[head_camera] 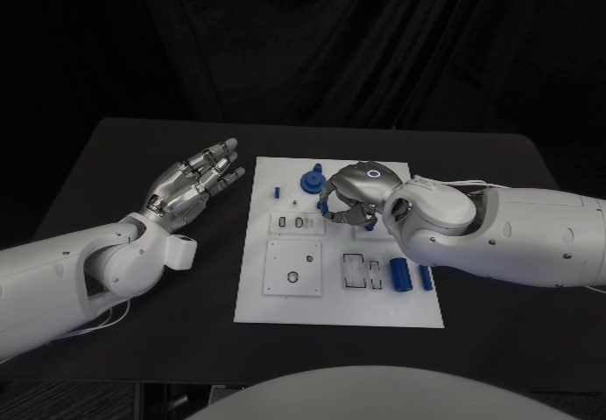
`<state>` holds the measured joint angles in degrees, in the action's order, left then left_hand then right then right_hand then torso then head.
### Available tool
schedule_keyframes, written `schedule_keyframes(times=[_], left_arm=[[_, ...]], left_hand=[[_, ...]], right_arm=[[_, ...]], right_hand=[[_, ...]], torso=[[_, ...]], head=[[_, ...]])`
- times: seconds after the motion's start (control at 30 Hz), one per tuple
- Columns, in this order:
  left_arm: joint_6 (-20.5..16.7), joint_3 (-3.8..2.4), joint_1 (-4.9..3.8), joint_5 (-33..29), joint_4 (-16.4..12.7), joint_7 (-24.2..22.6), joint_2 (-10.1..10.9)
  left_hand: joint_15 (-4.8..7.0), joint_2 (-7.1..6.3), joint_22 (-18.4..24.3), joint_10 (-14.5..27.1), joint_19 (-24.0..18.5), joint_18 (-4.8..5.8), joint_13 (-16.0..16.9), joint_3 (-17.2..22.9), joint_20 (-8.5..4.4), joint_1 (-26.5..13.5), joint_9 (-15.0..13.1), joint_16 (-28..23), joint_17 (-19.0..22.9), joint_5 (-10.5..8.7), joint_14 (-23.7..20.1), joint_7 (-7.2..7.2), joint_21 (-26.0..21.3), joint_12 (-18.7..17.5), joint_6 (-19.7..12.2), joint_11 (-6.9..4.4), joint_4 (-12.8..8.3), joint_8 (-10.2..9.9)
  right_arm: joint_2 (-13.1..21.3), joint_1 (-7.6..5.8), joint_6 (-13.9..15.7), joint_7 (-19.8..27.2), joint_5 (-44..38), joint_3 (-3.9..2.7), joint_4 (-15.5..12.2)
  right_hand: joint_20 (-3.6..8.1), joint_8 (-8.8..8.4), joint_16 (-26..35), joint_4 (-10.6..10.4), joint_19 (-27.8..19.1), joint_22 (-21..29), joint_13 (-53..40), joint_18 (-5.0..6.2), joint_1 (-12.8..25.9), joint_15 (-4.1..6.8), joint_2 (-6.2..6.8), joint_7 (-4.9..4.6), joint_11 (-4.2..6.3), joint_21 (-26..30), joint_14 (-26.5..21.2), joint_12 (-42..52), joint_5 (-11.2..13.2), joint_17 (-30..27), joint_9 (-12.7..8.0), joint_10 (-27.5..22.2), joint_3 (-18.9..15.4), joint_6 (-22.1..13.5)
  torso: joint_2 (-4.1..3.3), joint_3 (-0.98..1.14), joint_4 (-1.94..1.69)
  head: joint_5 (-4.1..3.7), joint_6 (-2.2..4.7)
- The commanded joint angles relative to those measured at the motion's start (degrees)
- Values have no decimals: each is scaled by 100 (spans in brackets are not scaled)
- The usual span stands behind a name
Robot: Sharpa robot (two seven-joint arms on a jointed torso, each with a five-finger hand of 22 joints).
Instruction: Assemble the parts on the task board
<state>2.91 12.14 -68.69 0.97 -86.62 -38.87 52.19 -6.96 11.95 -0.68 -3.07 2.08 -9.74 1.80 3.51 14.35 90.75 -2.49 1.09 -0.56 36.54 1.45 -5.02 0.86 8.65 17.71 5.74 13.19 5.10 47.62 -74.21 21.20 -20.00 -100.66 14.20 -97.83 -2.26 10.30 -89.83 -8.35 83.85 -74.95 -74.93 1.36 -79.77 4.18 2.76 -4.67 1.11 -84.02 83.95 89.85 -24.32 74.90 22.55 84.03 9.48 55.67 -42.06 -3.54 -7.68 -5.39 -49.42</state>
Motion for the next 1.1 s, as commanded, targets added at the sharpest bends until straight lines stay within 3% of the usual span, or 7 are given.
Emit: schedule_keyframes(times=[0.03,0.97,1.1], left_arm=[[64,-5,7,7,-4,-82,-16],[82,-5,7,7,-3,-65,-42],[85,-5,7,7,-4,-63,-43]], left_hand=[[-27,-69,-7,25,-10,-67,0,26,38,-5,-1,20,-9,-21,-6,7,18,37,-21,13,12,-28],[-27,-69,-7,25,-10,-67,0,26,38,-5,-1,20,-9,-21,-6,7,18,37,-21,13,12,-28],[-27,-69,-7,25,-10,-67,0,26,38,-5,-1,20,-9,-21,-6,7,18,37,-21,13,12,-28]], right_arm=[[-35,21,-252,-273,-121,-3,20],[-300,140,-292,-198,-123,-4,140],[-320,155,-342,-200,-123,-4,157]], right_hand=[[24,23,-17,22,295,-1307,-1507,14,7,25,57,97,11,-19,605,15,-37,1510,262,597,1,119],[19,3,-17,8,303,-1309,-1507,12,72,15,57,84,-1,-27,605,15,5,1510,295,597,-8,102],[11,-62,-17,15,287,-1296,-1507,21,102,5,61,70,-13,9,605,15,61,1510,310,597,-2,3]], torso=[[-2,4,-5],[-3,0,-9],[-4,0,-10]], head=[[-12,-9],[-32,-58],[-36,-58]])
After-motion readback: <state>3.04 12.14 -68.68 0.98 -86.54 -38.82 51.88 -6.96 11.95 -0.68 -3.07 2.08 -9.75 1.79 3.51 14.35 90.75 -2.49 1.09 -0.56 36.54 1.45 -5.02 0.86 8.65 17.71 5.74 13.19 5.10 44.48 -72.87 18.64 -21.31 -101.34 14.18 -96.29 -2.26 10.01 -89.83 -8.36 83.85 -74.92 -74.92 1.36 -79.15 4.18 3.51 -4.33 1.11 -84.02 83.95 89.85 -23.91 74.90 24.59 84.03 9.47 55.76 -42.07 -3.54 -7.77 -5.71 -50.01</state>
